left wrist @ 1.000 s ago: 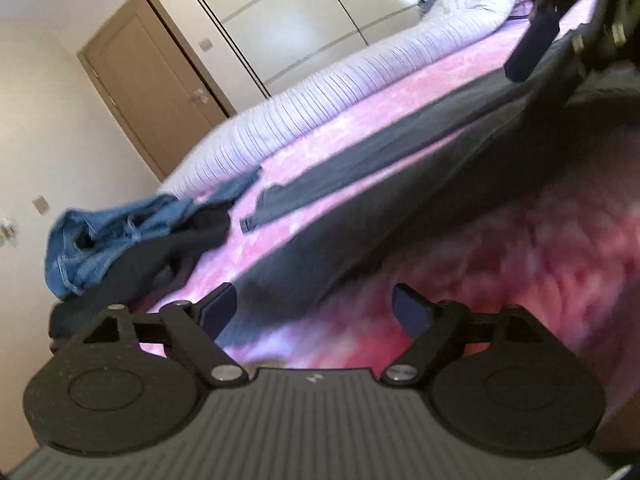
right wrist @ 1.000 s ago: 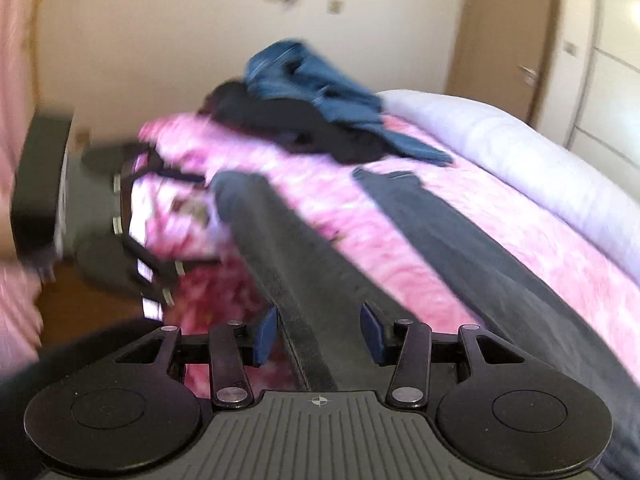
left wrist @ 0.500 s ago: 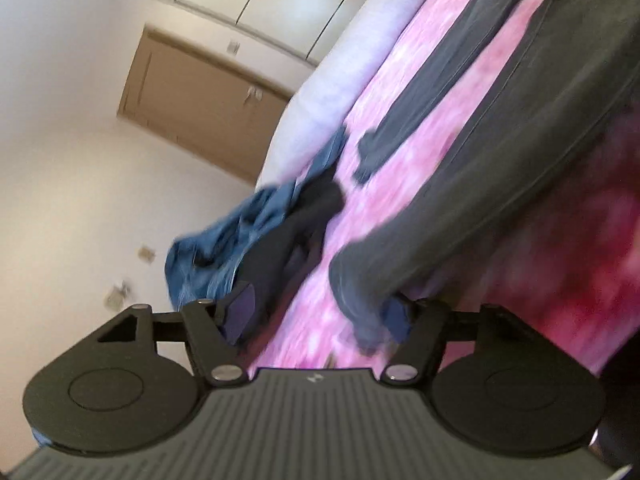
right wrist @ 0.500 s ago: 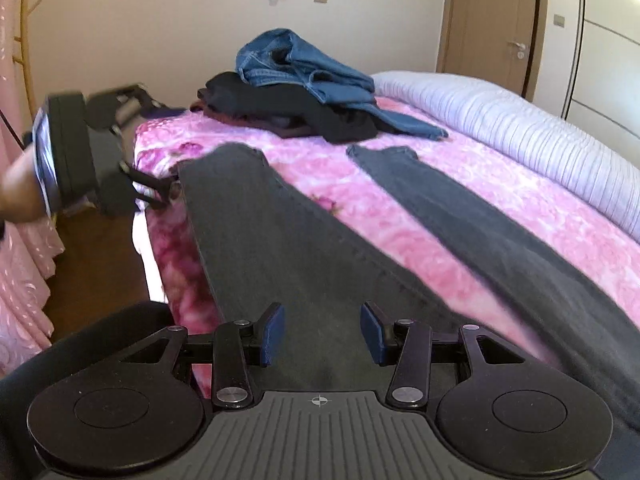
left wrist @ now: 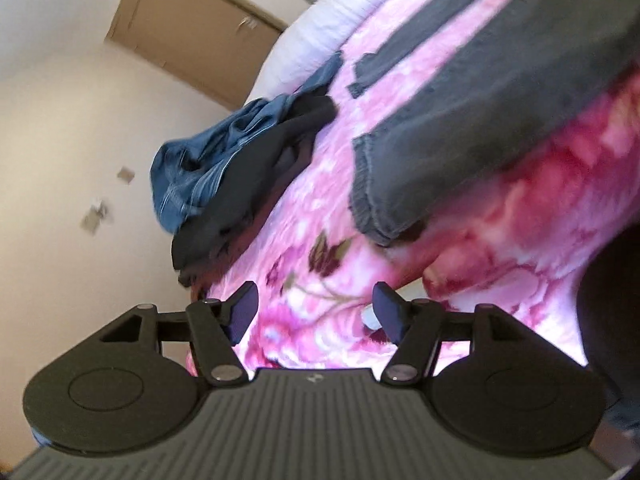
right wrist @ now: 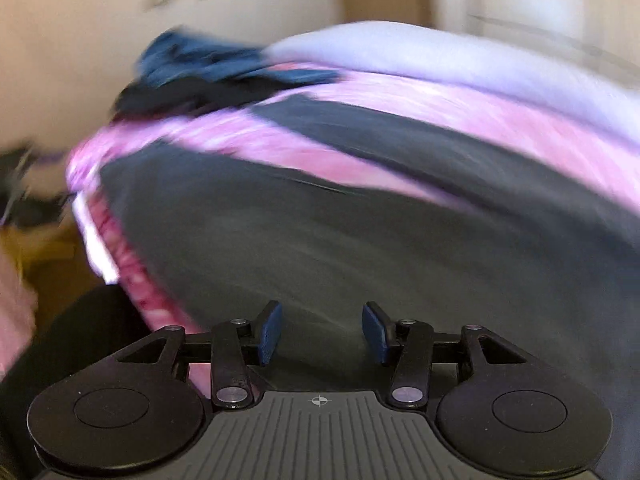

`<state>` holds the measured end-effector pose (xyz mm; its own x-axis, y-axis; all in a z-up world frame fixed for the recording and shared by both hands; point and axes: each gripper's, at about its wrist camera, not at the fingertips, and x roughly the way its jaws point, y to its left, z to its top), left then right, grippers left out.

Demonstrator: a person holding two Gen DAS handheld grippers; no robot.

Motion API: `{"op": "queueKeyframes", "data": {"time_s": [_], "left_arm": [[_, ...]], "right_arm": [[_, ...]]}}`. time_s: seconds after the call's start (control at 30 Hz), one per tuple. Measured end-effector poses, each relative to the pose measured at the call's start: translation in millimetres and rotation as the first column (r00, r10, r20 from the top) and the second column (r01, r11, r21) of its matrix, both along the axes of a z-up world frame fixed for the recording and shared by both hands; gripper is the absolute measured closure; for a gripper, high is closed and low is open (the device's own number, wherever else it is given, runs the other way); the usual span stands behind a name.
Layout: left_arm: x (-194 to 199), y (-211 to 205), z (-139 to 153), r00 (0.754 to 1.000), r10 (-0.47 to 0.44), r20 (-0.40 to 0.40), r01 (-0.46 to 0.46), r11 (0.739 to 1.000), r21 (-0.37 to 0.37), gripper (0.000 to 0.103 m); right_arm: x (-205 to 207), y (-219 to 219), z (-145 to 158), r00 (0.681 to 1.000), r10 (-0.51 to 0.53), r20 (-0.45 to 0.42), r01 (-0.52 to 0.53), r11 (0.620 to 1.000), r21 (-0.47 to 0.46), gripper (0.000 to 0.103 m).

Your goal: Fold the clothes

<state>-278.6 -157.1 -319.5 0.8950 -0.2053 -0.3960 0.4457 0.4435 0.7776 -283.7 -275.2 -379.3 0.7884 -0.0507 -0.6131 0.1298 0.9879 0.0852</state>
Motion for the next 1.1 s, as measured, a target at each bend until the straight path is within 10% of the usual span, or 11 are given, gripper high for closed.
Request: {"op": "queueKeyframes", "data": {"time_s": [0.23,0.5,0.8,1.1], "left_arm": [[-32,-60,27,0.967,-0.229,-0.111,0.207,0.962,-0.179,0.039],[-89,-153,23,0.79,-0.549,-0.275,0.491,0.833,-0.253,0.037],[-46,-155,6,0.831,-0.455,-0.32,0.415,0.89,-0.186,0.037],[-9,-161,4,0.819,-0.45,-0.356,0.41,0.893,-0.185,0.024]], "right_arm": [[-73,-64,-14,0.953,-0.301,-0.008,0.301,0.95,0.089,0.055],[-147,-104,-15,0.819,-0.573,-0.004,0.569,0.812,0.129,0.054],[-91,-36,-2,0.992,-0.119,0.036,0.113,0.982,0.149,0.054],[-61,-31,-19,0.986,-0.006,-0.166,0.032,0.988,0.152,0.056]]}}
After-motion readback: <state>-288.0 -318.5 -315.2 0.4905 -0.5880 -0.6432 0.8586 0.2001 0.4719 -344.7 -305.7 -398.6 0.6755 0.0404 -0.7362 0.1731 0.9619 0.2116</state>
